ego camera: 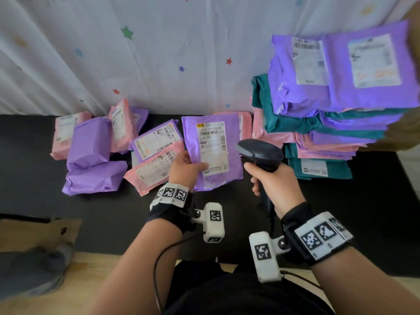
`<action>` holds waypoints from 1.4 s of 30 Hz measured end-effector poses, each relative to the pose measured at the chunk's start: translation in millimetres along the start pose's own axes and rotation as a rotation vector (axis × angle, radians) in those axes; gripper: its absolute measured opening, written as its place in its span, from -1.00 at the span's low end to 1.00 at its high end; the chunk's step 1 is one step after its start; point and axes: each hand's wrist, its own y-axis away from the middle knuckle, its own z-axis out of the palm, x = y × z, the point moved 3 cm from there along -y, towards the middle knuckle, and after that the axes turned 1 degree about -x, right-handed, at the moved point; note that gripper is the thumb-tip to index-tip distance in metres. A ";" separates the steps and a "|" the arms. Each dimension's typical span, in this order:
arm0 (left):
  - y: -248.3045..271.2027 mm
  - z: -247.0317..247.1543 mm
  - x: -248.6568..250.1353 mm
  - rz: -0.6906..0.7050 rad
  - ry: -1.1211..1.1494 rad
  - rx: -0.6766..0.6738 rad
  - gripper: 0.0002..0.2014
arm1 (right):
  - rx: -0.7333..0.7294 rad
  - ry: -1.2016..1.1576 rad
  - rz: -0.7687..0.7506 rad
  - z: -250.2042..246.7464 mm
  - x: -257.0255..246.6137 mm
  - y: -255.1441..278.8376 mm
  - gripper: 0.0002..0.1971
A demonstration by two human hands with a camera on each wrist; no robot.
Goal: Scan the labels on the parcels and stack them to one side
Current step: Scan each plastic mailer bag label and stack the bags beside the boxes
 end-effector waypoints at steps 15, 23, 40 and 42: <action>-30.2 -12.2 27.7 0.052 -0.063 -0.072 -0.74 | -0.010 0.136 -0.049 40.3 -27.1 -16.3 -0.82; -47.2 -26.2 23.5 0.051 -0.110 -0.114 -0.78 | 0.067 0.109 -0.033 59.6 -24.3 -11.3 -0.82; -62.5 -10.3 28.2 0.026 -0.235 -0.142 -0.69 | 0.146 0.050 0.035 48.2 -22.7 -10.9 -0.89; -69.0 -2.2 33.2 -0.002 -0.212 -0.143 -0.69 | 0.150 0.055 0.041 43.2 -20.5 -13.7 -0.89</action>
